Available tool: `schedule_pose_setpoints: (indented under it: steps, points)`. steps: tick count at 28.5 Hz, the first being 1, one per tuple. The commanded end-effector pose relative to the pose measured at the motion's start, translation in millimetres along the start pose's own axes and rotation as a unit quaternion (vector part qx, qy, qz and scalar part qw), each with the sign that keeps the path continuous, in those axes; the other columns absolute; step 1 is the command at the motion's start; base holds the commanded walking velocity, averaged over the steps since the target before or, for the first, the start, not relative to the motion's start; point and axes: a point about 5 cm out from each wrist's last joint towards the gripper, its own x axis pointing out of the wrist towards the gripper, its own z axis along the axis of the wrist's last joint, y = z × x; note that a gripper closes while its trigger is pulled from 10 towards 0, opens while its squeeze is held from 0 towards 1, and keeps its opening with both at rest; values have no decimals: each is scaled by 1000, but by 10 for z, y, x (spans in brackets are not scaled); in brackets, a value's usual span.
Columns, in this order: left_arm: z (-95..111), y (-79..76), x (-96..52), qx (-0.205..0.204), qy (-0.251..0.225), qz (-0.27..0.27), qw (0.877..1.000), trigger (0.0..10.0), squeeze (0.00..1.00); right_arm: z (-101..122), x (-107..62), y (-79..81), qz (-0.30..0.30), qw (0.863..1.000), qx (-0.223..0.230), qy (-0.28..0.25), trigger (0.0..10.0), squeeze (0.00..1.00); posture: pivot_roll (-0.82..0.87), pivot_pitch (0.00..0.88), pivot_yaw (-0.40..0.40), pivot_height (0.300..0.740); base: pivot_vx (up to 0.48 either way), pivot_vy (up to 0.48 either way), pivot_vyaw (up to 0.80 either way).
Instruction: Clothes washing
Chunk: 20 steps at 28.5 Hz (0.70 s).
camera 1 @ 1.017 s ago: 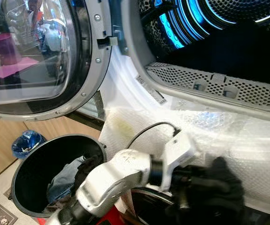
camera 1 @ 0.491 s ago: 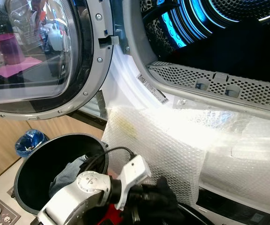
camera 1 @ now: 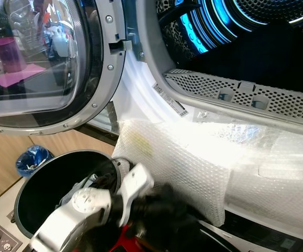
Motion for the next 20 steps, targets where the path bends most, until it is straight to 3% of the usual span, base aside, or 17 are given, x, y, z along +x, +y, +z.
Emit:
schedule_pose_setpoints:
  steps: [1, 4, 10, 11, 12, 13, 16, 20]
  points:
    - [-38, 29, -12, 5, 4, 6, 1000, 0, 0, -16, -93, 3, 22, 1000, 5, -16, 10000, 0, -119, 5, 40, 740, 0, 0, 0]
    - [-149, 25, -31, -1, 22, 4, 1000, 0, 0, -58, -280, 32, 58, 998, -1, -31, 10000, 0, -125, 4, 37, 740, 0, 0, 0]
    - [-226, -46, -43, -2, 39, -33, 999, 0, 0, 132, -568, -136, 19, 991, 51, -123, 10000, 20, -140, 2, 42, 740, 0, 0, 0]
    - [-235, -63, -39, -3, 42, -43, 998, 0, 0, 194, -610, -169, 12, 989, 48, -141, 10000, 796, -147, 2, 45, 740, 0, 0, 0]
    - [-240, -73, -37, -3, 44, -50, 998, 0, 0, 235, -636, -189, 8, 987, 46, -153, 10000, 796, -147, 2, 45, 740, 0, 0, 0]
    - [-244, -81, -34, -3, 45, -54, 998, 0, 0, 269, -648, -195, 8, 986, 43, -162, 10000, 1000, -147, 2, 45, 740, 0, 0, 0]
    - [-248, -101, -11, 3, 48, -70, 996, 0, 0, 430, -661, -179, 24, 980, 33, -194, 10000, 1000, -151, 11, 44, 740, 0, 0, 0]
    - [-230, -97, 38, 10, 46, -73, 996, 0, 0, 536, -600, -96, 59, 980, 11, -191, 10000, 1000, -152, 19, 45, 740, 0, 0, 0]
